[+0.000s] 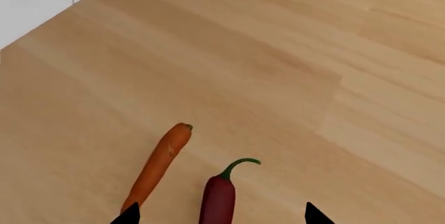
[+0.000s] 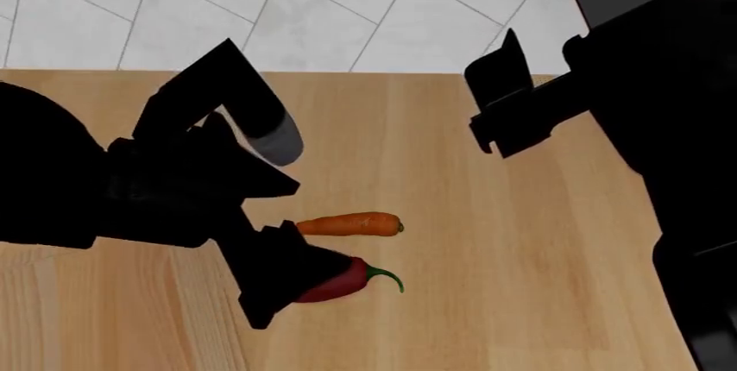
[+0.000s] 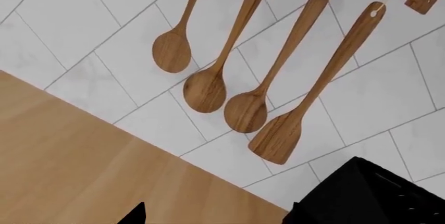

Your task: Clear the non-vegetable object off the cutting board and place the vegetables onto it.

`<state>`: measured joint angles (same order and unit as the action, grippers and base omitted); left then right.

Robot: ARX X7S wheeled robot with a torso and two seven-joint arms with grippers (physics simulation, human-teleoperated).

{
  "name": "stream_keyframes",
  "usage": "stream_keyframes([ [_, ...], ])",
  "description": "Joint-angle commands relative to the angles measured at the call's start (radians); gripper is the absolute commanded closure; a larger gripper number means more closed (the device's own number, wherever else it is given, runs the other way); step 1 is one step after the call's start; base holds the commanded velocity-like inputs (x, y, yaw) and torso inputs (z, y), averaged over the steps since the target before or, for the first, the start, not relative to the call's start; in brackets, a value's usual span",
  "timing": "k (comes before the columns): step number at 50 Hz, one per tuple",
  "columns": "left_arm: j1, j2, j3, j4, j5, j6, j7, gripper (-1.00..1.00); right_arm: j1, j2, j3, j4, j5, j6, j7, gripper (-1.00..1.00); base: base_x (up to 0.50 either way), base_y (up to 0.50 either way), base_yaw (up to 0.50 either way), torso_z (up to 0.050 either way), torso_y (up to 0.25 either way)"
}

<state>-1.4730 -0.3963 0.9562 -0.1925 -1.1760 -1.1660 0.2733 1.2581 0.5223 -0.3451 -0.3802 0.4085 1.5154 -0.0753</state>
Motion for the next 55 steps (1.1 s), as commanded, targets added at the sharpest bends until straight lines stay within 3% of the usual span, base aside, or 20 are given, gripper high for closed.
stream_keyframes([
  [1,0.045,0.009,0.008,-0.023,0.011,0.036,0.0,-1.0,-0.008,0.0,0.009,-0.014,0.016,0.006,0.009,-1.0,0.0,0.0,0.0,0.0,0.0],
  [55,0.227,0.074,0.067,-0.189,0.085,0.18,0.021,-1.0,-0.04,0.022,0.045,-0.034,0.107,0.008,0.079,-1.0,0.0,0.0,0.0,0.0,0.0],
])
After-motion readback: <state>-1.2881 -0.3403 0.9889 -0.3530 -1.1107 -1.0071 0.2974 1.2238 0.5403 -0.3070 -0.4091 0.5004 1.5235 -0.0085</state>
